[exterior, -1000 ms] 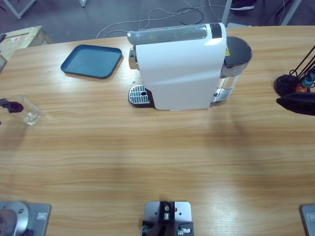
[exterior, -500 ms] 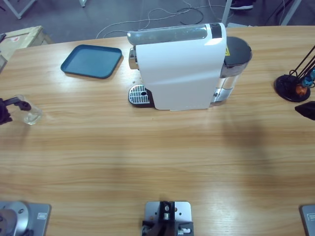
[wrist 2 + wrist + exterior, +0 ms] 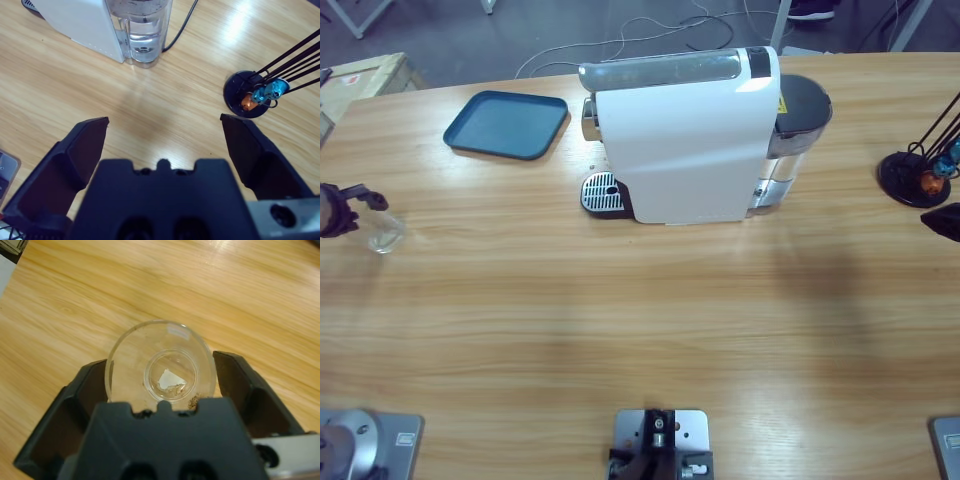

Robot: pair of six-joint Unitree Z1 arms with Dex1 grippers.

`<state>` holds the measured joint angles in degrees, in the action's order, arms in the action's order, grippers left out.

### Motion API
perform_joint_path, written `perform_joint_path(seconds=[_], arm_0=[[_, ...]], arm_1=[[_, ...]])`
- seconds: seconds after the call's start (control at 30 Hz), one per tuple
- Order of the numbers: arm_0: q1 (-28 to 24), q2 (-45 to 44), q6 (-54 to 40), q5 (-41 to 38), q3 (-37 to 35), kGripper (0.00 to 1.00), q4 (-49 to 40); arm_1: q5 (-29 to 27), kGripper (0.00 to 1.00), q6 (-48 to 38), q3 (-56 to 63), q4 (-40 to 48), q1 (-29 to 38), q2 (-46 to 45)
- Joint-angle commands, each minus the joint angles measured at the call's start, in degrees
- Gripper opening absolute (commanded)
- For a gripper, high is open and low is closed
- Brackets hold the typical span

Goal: Pour coffee

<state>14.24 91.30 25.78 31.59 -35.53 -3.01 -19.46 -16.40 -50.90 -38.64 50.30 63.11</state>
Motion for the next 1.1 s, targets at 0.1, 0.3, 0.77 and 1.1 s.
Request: perform_joint_path(seconds=[0.1,0.3,0.77,1.1], arm_0=[[-0.8,1.7,-0.8,-1.8,3.2,0.563,1.2],[-0.7,-0.2,-3.9,-1.7,3.6,0.122,2.7],[9.8,-14.7,-37.7,-30.9,1.2,0.000,4.6],[8.7,5.0,-66.9,-58.5,-11.8,0.000,7.6]], arm_1=[[-0.5,1.000,-0.8,1.9,0.0,0.6,1.2],[-0.5,1.000,-0.9,2.5,0.0,0.6,0.4],[-2.0,1.000,-0.3,0.0,0.2,0.6,0.6],[-2.7,1.000,0.0,-1.6,-3.8,0.6,-3.3]])
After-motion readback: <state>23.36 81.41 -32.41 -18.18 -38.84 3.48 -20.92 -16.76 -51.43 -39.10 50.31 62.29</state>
